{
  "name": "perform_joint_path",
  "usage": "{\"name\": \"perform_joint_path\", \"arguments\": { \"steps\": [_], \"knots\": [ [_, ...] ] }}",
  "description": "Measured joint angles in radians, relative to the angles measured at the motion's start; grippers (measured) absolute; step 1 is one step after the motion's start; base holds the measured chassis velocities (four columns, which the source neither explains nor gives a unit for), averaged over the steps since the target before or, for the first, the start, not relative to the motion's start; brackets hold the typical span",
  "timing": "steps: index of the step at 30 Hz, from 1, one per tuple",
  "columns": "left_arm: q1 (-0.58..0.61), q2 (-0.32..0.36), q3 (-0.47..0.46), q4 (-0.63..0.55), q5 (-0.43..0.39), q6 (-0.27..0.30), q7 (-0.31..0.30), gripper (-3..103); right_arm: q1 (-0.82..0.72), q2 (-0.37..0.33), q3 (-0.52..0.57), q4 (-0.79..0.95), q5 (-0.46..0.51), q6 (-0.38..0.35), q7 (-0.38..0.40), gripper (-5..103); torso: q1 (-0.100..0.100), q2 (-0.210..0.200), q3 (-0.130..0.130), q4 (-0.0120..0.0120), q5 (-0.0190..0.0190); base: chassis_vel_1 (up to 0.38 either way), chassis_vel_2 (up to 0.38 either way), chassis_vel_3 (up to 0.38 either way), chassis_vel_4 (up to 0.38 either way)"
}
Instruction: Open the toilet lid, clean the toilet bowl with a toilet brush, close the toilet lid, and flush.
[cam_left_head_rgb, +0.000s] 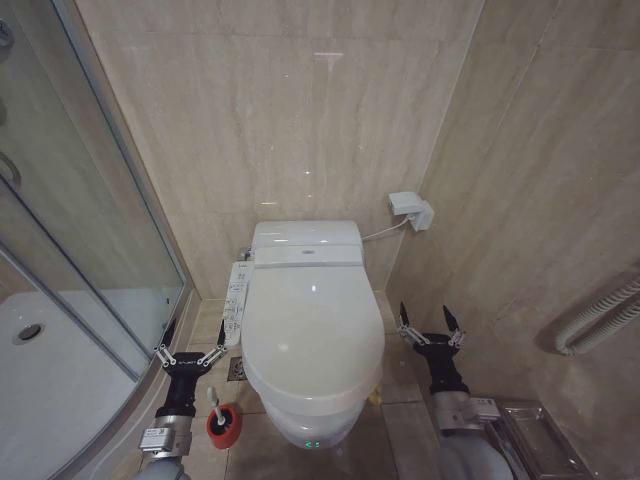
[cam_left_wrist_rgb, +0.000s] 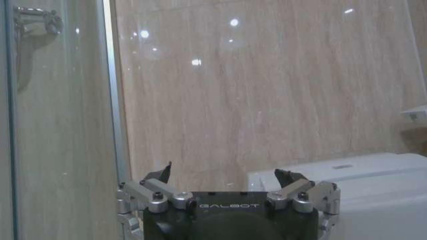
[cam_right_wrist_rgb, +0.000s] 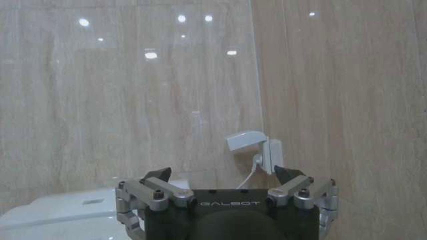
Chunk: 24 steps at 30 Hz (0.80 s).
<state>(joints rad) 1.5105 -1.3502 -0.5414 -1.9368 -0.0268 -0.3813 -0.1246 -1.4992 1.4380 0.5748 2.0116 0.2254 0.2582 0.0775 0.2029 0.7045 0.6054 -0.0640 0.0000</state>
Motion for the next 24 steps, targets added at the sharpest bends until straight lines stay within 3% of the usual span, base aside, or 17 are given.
{"name": "perform_joint_path", "arguments": {
  "steps": [24],
  "knots": [
    [0.000, 0.000, 0.000, 0.000, 0.000, 0.000, 0.000, 100, 0.000, 0.000, 0.000, 0.001, 0.002, 0.000, 0.000, 100, 0.000, 0.000, 0.000, 0.0000, 0.0000, 0.000, 0.000, 0.000, 0.000]
  ]
}}
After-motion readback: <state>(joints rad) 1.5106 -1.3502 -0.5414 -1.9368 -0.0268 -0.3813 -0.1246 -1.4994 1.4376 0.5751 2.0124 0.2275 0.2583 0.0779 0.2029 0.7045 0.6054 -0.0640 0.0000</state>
